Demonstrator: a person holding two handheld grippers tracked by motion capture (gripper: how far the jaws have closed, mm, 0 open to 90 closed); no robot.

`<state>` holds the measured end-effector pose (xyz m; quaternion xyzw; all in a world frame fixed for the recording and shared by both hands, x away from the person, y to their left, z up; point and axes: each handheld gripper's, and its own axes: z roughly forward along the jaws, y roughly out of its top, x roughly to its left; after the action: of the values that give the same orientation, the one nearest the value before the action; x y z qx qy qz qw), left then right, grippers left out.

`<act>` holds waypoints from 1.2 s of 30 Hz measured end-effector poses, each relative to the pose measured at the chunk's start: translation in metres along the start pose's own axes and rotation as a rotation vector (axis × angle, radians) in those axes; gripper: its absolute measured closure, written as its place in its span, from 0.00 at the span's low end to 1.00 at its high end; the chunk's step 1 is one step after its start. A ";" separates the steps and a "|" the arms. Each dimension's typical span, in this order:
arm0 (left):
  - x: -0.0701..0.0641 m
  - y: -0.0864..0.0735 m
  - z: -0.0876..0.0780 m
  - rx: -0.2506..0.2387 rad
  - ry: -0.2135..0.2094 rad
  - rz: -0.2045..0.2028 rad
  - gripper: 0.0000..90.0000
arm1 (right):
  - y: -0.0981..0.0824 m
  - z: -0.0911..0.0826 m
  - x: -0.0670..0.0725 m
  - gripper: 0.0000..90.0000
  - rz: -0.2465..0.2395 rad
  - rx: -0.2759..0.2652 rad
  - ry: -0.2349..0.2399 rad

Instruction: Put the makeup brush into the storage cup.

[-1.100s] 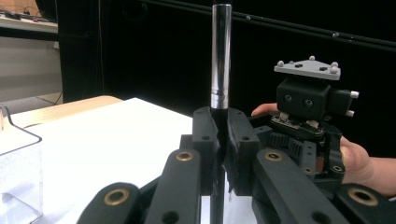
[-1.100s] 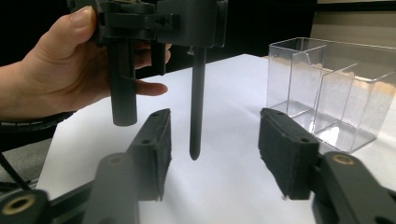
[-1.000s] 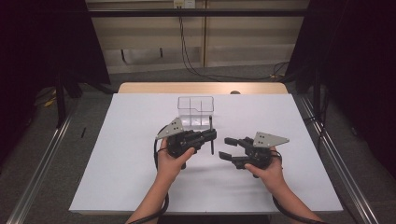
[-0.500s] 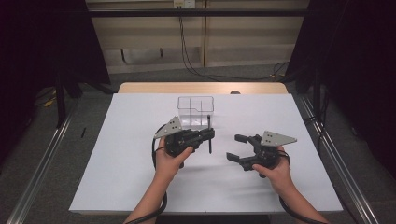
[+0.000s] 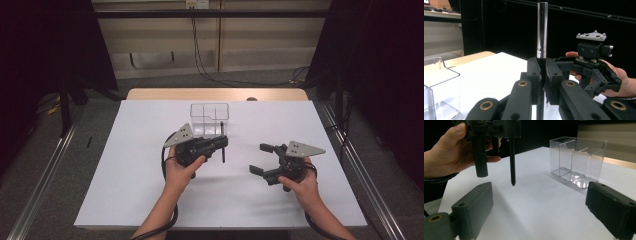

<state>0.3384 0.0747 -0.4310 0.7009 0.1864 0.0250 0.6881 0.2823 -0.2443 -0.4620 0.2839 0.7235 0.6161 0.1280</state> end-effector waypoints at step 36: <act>0.007 0.001 -0.001 0.020 0.008 0.018 0.93 | -0.007 -0.039 -0.003 0.02 -0.030 0.027 -0.066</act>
<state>0.3450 0.0782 -0.4315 0.7091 0.1831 0.0319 0.6801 0.2623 -0.2782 -0.4611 0.2948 0.7312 0.5947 0.1575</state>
